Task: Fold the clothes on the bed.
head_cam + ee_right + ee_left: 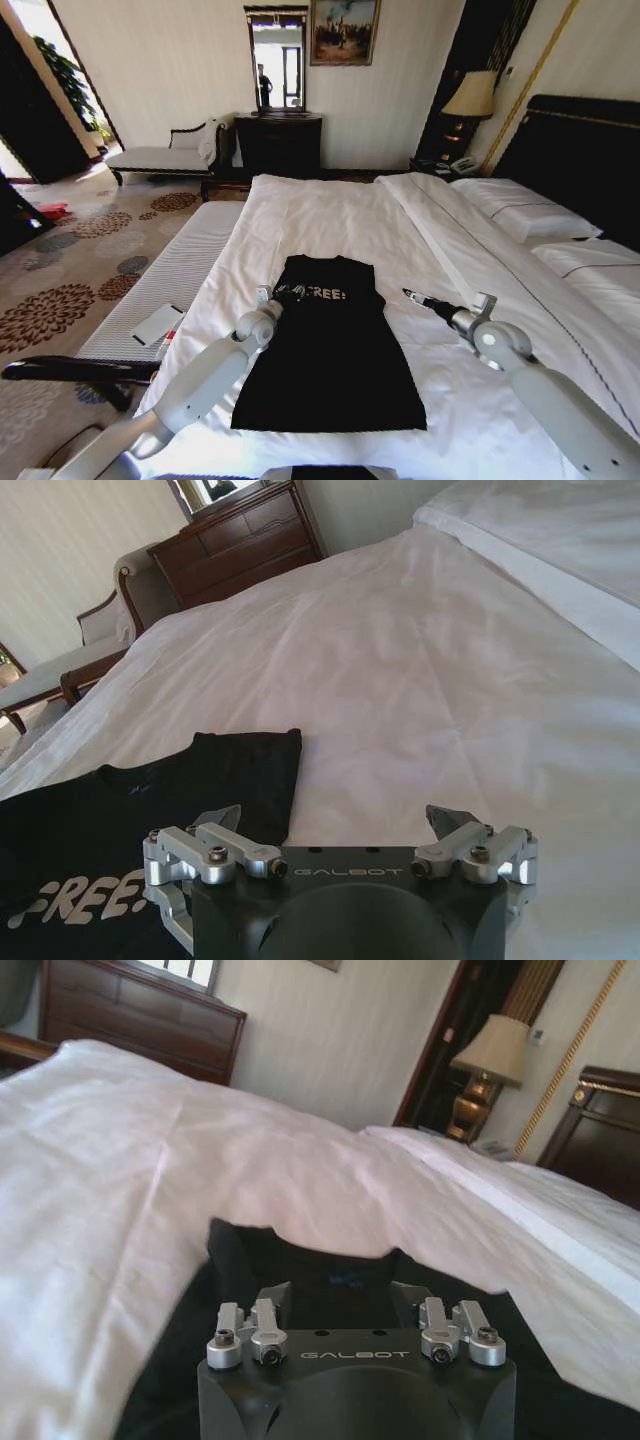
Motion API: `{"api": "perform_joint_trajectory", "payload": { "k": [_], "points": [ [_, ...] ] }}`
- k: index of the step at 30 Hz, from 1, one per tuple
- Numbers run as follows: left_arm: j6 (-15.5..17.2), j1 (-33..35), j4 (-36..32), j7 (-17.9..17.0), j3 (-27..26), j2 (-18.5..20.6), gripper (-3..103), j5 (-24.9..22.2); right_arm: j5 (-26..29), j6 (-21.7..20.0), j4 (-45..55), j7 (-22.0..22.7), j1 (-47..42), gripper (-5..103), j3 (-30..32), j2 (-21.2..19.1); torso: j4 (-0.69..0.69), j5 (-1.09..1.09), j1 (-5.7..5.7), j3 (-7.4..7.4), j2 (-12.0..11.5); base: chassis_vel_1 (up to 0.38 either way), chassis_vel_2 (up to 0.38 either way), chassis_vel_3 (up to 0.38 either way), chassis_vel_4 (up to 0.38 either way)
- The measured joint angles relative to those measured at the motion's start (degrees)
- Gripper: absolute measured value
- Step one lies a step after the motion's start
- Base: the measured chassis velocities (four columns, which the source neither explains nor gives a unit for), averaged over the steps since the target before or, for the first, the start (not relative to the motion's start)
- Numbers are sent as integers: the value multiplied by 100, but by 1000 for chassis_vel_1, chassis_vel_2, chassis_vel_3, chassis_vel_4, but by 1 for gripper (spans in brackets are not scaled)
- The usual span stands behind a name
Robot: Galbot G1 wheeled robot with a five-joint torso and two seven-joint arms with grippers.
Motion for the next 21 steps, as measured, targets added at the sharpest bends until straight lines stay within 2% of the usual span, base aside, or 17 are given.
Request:
{"api": "perform_joint_trajectory", "payload": {
  "k": [2, 6, 7, 9, 13, 17, 18, 21],
  "points": [
    [-1, -11, 33, -2, -116, 21, 62, -3, 11, 4, -11, -24, 32, 100, -8, -16, 0, 0, 0, 0, 0, 0, 0, 0, 0],
    [-12, -108, 324, 7, -494, 83, 84, -104, 67, 17, -104, -89, 281, 100, -183, -97, 2, -1, 0, 0, 0, 0, 0, 0, 0],
    [-12, -108, 324, 7, -494, 83, 84, -104, 67, 17, -104, -89, 281, 100, -183, -97, 2, -1, 0, 0, 0, 0, 0, 0, 0],
    [-6, -178, 465, 26, -621, 103, 94, -217, 99, 19, -192, -98, 502, 100, -355, -126, 2, -1, 0, 0, 0, 0, 0, 0, 0],
    [7, -337, 781, 132, -689, 113, 100, -239, 121, 24, -395, -104, 856, 100, -684, -148, 2, -1, 0, 0, 0, 0, 0, 0, 0],
    [38, -666, 1457, 368, -659, -12, 100, -204, 144, 30, -666, -109, 1270, 100, -1093, -130, 2, -1, 0, 1, 0, 0, 0, 0, 0],
    [38, -666, 1457, 368, -659, -12, 100, -204, 144, 30, -666, -109, 1270, 100, -1093, -130, 2, -1, 0, 1, 0, 0, 0, 0, 0],
    [115, -1052, 2100, 603, -585, -147, 100, -234, 155, 30, -854, -108, 1578, 100, -1375, -62, 2, -1, 0, 1, -1, 0, 0, 0, 0]
  ]
}}
